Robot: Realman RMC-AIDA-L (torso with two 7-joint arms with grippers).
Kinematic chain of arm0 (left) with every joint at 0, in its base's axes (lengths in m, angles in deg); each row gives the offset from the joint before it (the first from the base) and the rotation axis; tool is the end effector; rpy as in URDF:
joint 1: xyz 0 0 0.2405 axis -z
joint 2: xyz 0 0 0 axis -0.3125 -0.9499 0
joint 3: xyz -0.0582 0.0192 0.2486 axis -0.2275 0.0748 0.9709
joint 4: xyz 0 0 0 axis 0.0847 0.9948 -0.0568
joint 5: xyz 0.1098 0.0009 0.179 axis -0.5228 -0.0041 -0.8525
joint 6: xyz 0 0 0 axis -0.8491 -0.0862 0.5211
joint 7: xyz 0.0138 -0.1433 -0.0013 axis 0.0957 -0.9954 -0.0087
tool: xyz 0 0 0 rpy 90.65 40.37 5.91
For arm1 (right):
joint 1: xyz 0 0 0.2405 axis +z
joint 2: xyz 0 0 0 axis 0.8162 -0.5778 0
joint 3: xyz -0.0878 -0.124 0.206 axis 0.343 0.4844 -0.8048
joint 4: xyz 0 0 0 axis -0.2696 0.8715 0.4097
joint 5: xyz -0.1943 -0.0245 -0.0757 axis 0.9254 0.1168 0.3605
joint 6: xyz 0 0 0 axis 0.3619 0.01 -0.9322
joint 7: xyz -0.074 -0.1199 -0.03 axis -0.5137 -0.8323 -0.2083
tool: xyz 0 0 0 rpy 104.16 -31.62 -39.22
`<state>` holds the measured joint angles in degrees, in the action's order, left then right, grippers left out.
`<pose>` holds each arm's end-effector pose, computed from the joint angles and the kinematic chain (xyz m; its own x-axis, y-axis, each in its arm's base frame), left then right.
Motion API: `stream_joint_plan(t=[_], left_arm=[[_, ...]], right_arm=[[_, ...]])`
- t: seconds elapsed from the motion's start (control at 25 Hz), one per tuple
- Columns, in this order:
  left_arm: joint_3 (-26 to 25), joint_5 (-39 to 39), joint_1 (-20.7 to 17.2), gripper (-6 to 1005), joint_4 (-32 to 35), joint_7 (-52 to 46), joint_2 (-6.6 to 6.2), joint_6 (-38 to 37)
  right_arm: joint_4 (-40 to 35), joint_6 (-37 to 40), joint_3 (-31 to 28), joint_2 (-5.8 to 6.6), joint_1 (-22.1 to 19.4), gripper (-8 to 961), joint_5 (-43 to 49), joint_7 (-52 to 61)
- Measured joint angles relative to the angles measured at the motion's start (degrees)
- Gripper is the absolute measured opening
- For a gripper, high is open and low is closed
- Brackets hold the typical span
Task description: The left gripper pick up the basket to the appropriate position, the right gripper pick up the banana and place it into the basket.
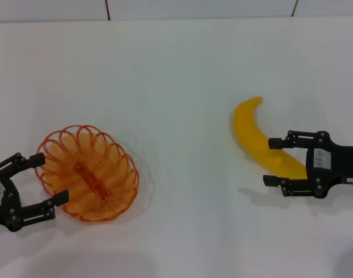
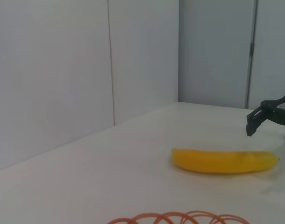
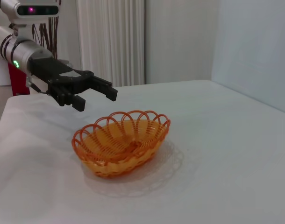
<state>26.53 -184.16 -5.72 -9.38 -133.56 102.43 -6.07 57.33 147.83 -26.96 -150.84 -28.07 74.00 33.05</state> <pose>-0.3404 0.2409 0.0238 0.8476 0.1274 0.5151 0.3566 -0.8556 -0.3753 0.3300 0.2712 0.0179 0.9033 -0.1125 -0.4140 -0.2368 -0.9354 -0.2624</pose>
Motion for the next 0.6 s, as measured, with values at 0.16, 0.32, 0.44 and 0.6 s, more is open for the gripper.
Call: stream_joint_plan(t=[0.16,0.32,0.44,0.6], left_arm=[[-0.01,0.00,0.10,916,0.04,0.00,0.00,0.00],[-0.01,0.01,0.22,913,0.04,-0.01,0.00,0.00],[0.00,0.01,0.69,911,0.04,-0.02,0.00,0.00],[-0.09,0.44,1.11,909,0.05,-0.47,0.00,0.00]], right_arm=[[0.00,-0.03,0.01,0.00,0.16,768,0.01,-0.01],[0.16,-0.03,0.01,-0.07,0.56,768,0.01,-0.03],[0.19,-0.03,0.01,-0.19,0.66,769,0.00,-0.04],[0.19,-0.03,0.01,-0.26,0.68,769,-0.02,-0.05]])
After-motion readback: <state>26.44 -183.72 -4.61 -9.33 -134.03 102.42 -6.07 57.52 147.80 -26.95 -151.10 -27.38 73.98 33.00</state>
